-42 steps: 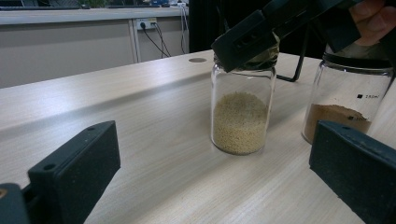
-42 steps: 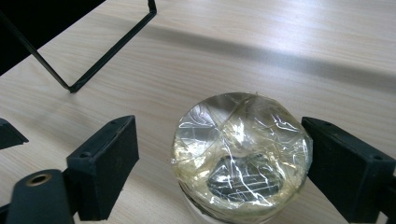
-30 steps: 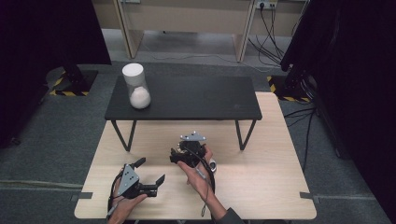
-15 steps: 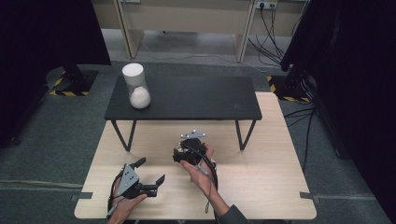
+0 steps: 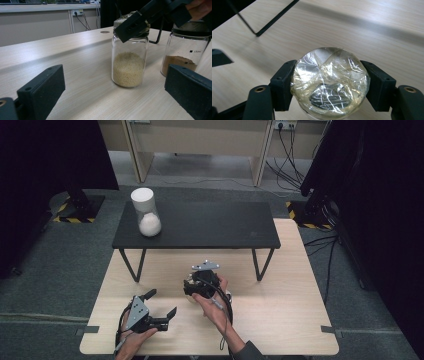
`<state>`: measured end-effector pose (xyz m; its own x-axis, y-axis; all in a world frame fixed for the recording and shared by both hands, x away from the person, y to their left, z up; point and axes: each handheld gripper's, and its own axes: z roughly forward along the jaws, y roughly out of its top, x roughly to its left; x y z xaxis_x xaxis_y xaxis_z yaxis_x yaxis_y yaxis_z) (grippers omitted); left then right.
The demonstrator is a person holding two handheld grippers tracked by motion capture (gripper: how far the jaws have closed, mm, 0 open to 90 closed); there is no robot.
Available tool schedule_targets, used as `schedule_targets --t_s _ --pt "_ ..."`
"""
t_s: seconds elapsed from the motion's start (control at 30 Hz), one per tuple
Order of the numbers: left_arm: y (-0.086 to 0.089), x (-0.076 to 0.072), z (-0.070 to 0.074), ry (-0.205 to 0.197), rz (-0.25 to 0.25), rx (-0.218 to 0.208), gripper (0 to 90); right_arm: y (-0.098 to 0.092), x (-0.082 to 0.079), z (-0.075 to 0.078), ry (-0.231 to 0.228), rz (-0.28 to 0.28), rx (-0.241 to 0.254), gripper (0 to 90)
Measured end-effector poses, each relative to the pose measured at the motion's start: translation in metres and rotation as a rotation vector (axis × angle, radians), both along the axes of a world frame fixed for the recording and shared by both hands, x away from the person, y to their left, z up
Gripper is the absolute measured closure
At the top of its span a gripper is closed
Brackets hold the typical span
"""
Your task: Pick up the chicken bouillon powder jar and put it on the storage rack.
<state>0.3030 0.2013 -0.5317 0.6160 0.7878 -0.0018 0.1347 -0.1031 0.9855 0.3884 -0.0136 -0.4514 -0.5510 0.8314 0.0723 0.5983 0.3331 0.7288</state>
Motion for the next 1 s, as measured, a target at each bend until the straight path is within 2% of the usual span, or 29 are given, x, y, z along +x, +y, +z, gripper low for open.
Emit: schedule_targets --t_s 0.2,1.0 --pt "0.0 0.0 0.0 0.001 -0.001 0.0 2.2 0.005 -0.004 0.002 -0.007 0.04 0.0 33.8" --pt "0.0 0.0 0.0 0.001 0.0 -0.001 2.2 0.003 -0.013 0.034 -0.059 0.127 0.037 34.0"
